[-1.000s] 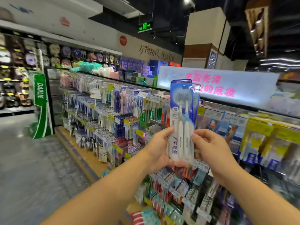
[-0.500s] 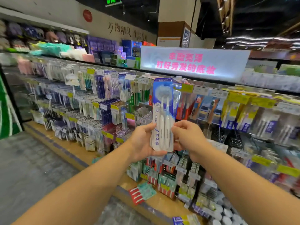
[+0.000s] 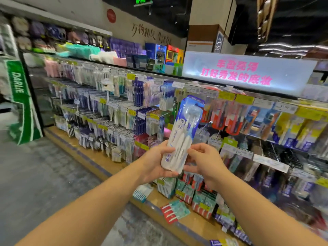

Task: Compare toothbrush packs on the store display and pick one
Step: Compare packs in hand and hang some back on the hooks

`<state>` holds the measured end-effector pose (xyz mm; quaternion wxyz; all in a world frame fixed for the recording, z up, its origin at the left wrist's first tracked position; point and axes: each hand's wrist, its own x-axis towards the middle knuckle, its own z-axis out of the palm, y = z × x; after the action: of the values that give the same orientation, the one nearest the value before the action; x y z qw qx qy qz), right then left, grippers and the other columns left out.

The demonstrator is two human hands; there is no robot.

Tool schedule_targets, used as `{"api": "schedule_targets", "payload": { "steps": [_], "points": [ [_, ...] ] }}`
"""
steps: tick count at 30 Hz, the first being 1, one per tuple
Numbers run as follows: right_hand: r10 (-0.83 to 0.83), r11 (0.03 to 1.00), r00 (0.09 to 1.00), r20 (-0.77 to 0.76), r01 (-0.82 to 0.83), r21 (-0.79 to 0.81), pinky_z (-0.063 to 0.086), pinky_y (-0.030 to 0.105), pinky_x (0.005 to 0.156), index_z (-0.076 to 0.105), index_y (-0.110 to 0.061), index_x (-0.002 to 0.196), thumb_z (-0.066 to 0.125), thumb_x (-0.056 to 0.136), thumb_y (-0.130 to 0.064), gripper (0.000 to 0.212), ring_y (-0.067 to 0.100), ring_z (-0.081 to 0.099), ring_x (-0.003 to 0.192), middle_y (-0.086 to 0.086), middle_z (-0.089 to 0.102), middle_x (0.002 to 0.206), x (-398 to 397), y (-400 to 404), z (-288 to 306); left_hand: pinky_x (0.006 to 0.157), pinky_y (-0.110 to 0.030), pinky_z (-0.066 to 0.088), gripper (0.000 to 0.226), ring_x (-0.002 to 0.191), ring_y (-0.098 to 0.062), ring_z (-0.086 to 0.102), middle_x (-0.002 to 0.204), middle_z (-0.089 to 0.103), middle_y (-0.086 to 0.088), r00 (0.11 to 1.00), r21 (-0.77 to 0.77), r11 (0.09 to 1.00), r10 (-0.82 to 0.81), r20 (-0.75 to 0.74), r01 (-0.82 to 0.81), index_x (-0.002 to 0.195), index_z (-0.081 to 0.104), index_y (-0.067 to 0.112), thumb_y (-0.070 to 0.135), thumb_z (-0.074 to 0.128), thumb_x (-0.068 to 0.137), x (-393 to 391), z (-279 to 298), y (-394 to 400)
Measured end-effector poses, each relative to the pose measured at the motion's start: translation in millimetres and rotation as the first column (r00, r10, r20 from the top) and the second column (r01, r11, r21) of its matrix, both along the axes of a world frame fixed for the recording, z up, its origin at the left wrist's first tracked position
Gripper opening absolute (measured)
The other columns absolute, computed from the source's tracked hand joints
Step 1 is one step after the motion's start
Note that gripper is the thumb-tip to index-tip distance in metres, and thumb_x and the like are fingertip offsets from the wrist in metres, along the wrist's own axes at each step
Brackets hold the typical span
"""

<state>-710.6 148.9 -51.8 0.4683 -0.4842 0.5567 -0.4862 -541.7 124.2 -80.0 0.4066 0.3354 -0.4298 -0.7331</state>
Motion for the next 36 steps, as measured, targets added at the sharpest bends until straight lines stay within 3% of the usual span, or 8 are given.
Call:
{"api": "schedule_targets", "payload": {
  "steps": [7,11,17,21,24,28,32,36],
  "points": [
    [-0.01,0.998,0.999,-0.04,0.013,0.065,0.065,0.041,0.066,0.065,0.004,0.107,0.059,0.103,-0.01,0.016,0.036,0.074,0.093,0.025,0.074,0.103,43.9,-7.5,-12.2,0.051,-0.033,0.059,0.033,0.089,-0.03,0.072,0.138,0.066,-0.016,1.0,-0.013,1.0,0.026,0.003,-0.026,0.132,0.061,0.038,0.019,0.051,0.106,40.5,-17.7,-1.3],
    [0.002,0.998,0.996,-0.092,0.004,0.061,0.064,0.044,0.076,0.07,-0.001,0.106,0.063,0.099,-0.011,0.015,0.022,0.068,0.079,0.018,0.072,0.097,50.7,-17.9,-16.2,0.057,-0.035,0.056,0.034,0.095,-0.029,0.07,0.134,0.069,-0.012,0.999,-0.04,0.999,0.038,0.024,-0.037,0.128,0.064,0.04,0.018,0.051,0.105,50.8,-23.5,-6.7],
    [-0.006,1.0,1.0,-0.029,0.007,0.012,0.057,0.035,0.064,0.07,-0.01,0.095,0.063,0.095,-0.007,0.007,0.026,0.069,0.086,0.02,0.076,0.105,58.4,-52.7,-9.3,0.073,-0.045,0.056,0.037,0.116,-0.042,0.068,0.137,0.067,-0.011,0.998,-0.019,0.999,0.034,0.043,-0.033,0.121,0.071,0.047,0.019,0.057,0.1,75.4,-34.4,-26.7],
    [0.046,0.998,0.997,0.065,-0.043,-0.035,0.054,0.036,0.058,0.064,-0.008,0.09,0.055,0.096,0.001,0.014,0.023,0.069,0.07,0.016,0.078,0.091,74.1,-84.5,1.8,0.069,-0.044,0.056,0.037,0.109,-0.037,0.069,0.137,0.066,-0.011,0.997,0.005,0.999,0.045,0.055,-0.045,0.12,0.071,0.047,0.021,0.059,0.095,92.0,-38.7,-49.1],
    [0.06,0.996,0.994,0.088,-0.053,-0.073,0.052,0.035,0.056,0.053,-0.01,0.084,0.057,0.098,-0.003,0.016,0.014,0.065,0.055,0.006,0.072,0.074,87.8,-116.4,8.4,0.061,-0.038,0.058,0.036,0.124,-0.047,0.063,0.141,0.063,-0.013,0.997,0.012,0.999,0.05,0.061,-0.051,0.123,0.07,0.044,0.02,0.058,0.099,105.4,-41.2,-73.2],
    [0.038,0.995,0.996,0.078,-0.031,-0.096,0.043,0.026,0.044,0.052,-0.015,0.087,0.059,0.097,-0.006,0.015,0.011,0.052,0.047,0.01,0.058,0.075,104.9,-164.5,18.0,0.057,-0.036,0.057,0.035,0.124,-0.045,0.064,0.14,0.064,-0.013,0.994,0.013,0.996,0.084,0.066,-0.086,0.125,0.07,0.041,0.018,0.055,0.104,118.2,-37.1,-112.4],
    [0.05,0.99,0.992,0.118,-0.034,-0.135,0.044,0.034,0.06,0.057,-0.016,0.095,0.062,0.086,-0.013,0.01,0.028,0.052,0.072,0.015,0.056,0.088,114.6,-212.9,31.0,0.064,-0.04,0.057,0.034,0.107,-0.035,0.069,0.135,0.067,-0.008,0.99,-0.003,0.993,0.12,0.079,-0.12,0.119,0.073,0.041,0.016,0.057,0.103,119.7,-27.6,-159.2],
    [0.05,0.982,0.991,0.126,-0.026,-0.188,0.052,0.038,0.065,0.06,-0.016,0.094,0.064,0.096,-0.019,0.005,0.023,0.062,0.068,0.013,0.06,0.083,114.0,-266.8,41.5,0.065,-0.041,0.059,0.035,0.112,-0.036,0.069,0.131,0.069,-0.004,0.988,-0.01,0.99,0.141,0.071,-0.14,0.115,0.075,0.042,0.014,0.055,0.104,119.0,-19.2,-206.7]
  ]
}}
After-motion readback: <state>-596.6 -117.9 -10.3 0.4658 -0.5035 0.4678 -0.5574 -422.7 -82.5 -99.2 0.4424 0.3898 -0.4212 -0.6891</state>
